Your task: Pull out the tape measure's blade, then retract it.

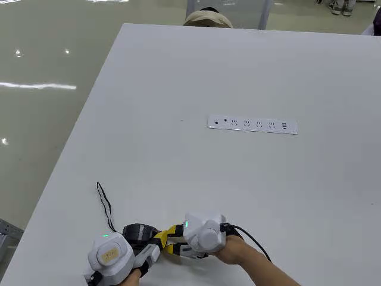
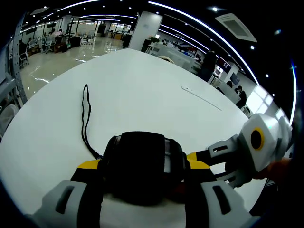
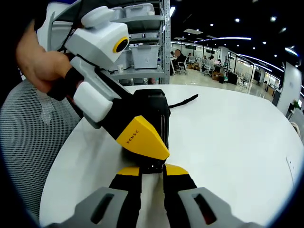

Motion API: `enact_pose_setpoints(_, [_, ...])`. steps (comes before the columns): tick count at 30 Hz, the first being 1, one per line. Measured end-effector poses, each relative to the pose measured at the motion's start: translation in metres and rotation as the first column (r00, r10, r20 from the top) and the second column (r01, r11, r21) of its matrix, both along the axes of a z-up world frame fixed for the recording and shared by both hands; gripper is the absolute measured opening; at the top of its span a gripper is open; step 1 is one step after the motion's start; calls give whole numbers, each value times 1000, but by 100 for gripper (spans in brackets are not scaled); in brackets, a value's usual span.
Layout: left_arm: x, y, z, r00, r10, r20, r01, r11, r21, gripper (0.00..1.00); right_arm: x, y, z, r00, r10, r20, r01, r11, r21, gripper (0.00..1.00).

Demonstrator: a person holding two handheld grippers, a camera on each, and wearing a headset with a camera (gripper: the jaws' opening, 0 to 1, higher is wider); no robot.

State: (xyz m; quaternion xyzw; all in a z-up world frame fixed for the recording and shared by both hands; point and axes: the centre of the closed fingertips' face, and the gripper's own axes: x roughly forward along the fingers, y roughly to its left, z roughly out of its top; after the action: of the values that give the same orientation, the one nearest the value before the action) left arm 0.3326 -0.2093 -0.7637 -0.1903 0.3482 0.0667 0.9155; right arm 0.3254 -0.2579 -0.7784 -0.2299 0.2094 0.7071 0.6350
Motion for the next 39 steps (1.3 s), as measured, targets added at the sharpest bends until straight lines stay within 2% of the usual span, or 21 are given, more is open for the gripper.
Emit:
enact_pose_setpoints(2, [-1, -1, -1, 999, -32, -12, 33, 999, 30, 68, 1, 0, 1, 1000, -8, -2, 8, 1000, 0, 18])
enact_pose_setpoints(8, [-4, -2, 0, 997, -73, -23, 74, 995, 63, 67, 1, -2, 2, 1000, -18, 1, 18, 1000, -5, 23])
enact_pose_setpoints(13, [-5, -2, 5, 997, -76, -3, 76, 996, 44, 70, 2, -4, 5, 999, -32, 4, 32, 999, -8, 28])
enact_pose_setpoints(25, [-5, -4, 18, 988, -149, 43, 146, 987, 61, 77, 2, -18, 17, 996, -90, 7, 90, 995, -30, 41])
enact_pose_setpoints(28, [-3, -7, 23, 979, -194, 63, 189, 979, 77, 78, 4, -24, 20, 993, -120, 7, 120, 992, -44, 45])
enact_pose_setpoints(29, [-1, -8, 28, 974, -208, 93, 201, 976, 79, 79, 4, -28, 22, 991, -136, 6, 136, 989, -52, 47])
enact_pose_setpoints(30, [-2, -7, 29, 973, -206, 99, 199, 977, 77, 79, 4, -29, 23, 990, -138, 12, 138, 989, -51, 48])
enact_pose_setpoints(35, [-1, -4, 35, 959, -260, 113, 251, 964, 88, 81, 7, -41, 32, 980, -197, 11, 197, 980, -31, 50])
enact_pose_setpoints(37, [0, -5, 42, 948, -294, 122, 282, 954, 103, 83, 6, -46, 36, 975, -221, -1, 221, 975, -27, 52])
enact_pose_setpoints(38, [-1, -4, 43, 945, -304, 117, 292, 950, 113, 83, 5, -49, 37, 973, -231, -7, 231, 972, -31, 54])
enact_pose_setpoints(39, [-1, -5, 45, 935, -336, 110, 323, 938, 126, 84, 5, -53, 37, 971, -240, -6, 240, 970, -36, 55])
